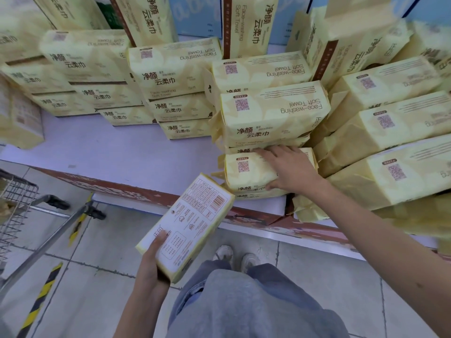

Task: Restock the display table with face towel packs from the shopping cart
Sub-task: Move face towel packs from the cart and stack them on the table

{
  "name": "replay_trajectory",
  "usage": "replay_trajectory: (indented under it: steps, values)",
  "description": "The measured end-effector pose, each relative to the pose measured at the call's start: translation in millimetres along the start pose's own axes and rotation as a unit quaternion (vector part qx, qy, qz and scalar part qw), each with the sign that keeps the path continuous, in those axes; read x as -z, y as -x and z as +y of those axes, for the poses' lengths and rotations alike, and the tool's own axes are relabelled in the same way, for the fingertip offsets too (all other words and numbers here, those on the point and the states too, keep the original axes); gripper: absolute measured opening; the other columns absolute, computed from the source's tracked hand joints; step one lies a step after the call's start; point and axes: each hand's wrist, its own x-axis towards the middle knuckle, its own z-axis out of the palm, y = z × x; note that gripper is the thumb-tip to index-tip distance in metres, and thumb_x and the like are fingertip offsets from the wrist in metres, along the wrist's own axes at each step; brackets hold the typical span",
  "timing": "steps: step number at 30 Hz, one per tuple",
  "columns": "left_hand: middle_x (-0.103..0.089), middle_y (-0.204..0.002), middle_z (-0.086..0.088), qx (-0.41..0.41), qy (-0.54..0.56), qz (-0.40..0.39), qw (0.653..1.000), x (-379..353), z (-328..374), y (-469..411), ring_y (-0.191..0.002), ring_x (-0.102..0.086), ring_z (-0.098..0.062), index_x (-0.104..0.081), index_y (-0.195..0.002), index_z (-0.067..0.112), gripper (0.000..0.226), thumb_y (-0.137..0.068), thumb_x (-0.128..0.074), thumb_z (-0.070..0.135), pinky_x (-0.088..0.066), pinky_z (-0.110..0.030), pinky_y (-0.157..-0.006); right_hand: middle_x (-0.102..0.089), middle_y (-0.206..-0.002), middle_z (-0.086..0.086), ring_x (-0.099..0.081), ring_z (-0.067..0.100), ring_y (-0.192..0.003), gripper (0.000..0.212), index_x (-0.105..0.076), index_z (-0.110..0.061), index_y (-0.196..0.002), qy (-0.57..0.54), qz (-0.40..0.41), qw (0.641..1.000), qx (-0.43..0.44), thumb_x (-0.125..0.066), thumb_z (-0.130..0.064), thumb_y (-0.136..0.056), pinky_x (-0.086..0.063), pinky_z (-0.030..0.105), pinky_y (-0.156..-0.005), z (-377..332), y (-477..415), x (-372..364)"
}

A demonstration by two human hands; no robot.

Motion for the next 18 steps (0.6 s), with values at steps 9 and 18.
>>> replay_trajectory:
  steps: [9,18]
  values:
    - [-0.068,-0.115,-0.015,-0.002,-0.002,-0.012,1.000,-1.5,3.3,-0.6,-0.088,-0.070,-0.031,-0.056,-0.124,0.015,0.055,-0.072,-0.064,0.031,-0.059,-0.044,-0.064,-0.043,-0.139,0.005,-0.037,0.025,-0.130,0.102,-0.023,-0.023,-0.149,-0.020,0.005,1.000,-0.014,-0.078,-0.046,-0.067,-0.024,0.035,-0.110,13.8,6.4,-2.4]
    - [-0.074,-0.099,-0.011,-0.017,-0.002,-0.007,1.000,-1.3,2.3,2.9,-0.077,-0.072,-0.027,-0.059,-0.111,0.017,0.031,-0.082,-0.061,0.028,-0.058,-0.046,-0.064,-0.043,-0.139,0.009,-0.037,0.028,-0.129,0.105,-0.023,-0.022,-0.149,-0.026,0.036,0.998,-0.034,-0.082,-0.040,-0.064,-0.024,0.039,-0.111,15.2,13.4,-9.0]
